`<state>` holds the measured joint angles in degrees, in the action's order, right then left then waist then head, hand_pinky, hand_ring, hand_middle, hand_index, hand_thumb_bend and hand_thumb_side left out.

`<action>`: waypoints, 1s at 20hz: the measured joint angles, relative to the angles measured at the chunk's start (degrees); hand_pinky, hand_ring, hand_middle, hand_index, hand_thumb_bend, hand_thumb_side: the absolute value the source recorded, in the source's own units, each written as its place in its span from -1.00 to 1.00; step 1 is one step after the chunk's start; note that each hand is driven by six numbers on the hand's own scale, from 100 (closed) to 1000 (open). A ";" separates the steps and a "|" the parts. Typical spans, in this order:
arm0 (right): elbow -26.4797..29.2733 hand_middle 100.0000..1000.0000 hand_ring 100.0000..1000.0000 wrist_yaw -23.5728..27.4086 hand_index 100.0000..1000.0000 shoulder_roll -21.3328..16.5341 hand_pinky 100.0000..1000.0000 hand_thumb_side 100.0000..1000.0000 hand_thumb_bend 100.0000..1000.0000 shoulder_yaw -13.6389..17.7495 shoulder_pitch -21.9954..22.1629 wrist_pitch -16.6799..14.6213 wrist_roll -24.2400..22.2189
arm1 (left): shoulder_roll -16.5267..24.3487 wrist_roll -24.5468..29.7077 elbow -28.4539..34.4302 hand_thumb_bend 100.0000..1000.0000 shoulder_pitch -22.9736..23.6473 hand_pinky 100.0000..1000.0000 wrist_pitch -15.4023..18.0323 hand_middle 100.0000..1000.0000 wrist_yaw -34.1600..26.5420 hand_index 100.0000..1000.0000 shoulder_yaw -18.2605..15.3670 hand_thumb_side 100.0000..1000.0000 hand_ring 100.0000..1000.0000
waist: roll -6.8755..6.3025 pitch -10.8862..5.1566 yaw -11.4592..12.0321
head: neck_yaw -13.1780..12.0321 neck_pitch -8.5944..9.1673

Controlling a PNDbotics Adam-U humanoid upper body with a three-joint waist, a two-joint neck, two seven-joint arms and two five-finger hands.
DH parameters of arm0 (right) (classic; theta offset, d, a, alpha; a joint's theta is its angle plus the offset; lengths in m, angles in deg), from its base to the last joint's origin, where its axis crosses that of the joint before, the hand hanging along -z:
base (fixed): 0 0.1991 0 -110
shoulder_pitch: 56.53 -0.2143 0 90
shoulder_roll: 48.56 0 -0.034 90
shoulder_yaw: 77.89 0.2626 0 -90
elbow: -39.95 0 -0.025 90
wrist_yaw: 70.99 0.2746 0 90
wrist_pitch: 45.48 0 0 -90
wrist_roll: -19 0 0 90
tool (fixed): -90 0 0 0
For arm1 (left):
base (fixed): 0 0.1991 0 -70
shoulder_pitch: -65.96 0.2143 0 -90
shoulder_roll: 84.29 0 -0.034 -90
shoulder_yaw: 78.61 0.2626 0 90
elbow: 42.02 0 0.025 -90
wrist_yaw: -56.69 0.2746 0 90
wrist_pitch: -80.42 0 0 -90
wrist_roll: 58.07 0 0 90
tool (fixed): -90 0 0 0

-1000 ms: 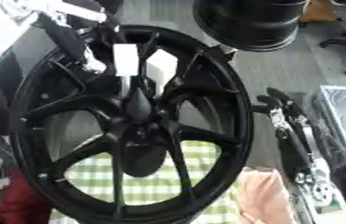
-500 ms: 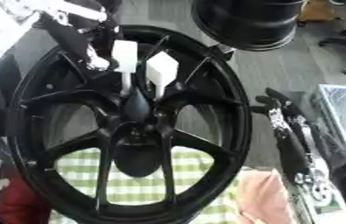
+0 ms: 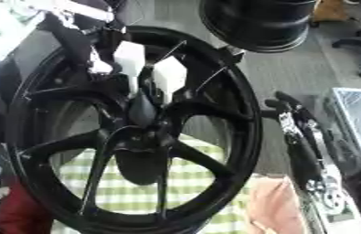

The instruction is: Pull the pin out of the wheel hub.

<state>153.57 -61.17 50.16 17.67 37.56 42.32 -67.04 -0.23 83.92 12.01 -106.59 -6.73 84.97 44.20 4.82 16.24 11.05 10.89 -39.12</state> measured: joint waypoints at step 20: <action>0.00 0.43 0.45 -0.52 0.68 0.00 1.00 0.15 -1.00 -0.30 0.04 0.29 0.01 | 1.93 0.03 6.08 -1.00 -1.87 0.32 -4.88 -0.14 0.41 -0.41 -3.25 -0.87 0.06 | -0.03 0.01 0.01 | -0.20 -0.01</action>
<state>153.57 -61.70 50.16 17.37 37.60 42.61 -67.03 1.71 83.95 18.09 -108.46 -11.62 85.38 40.95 4.79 16.25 11.05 10.69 -39.13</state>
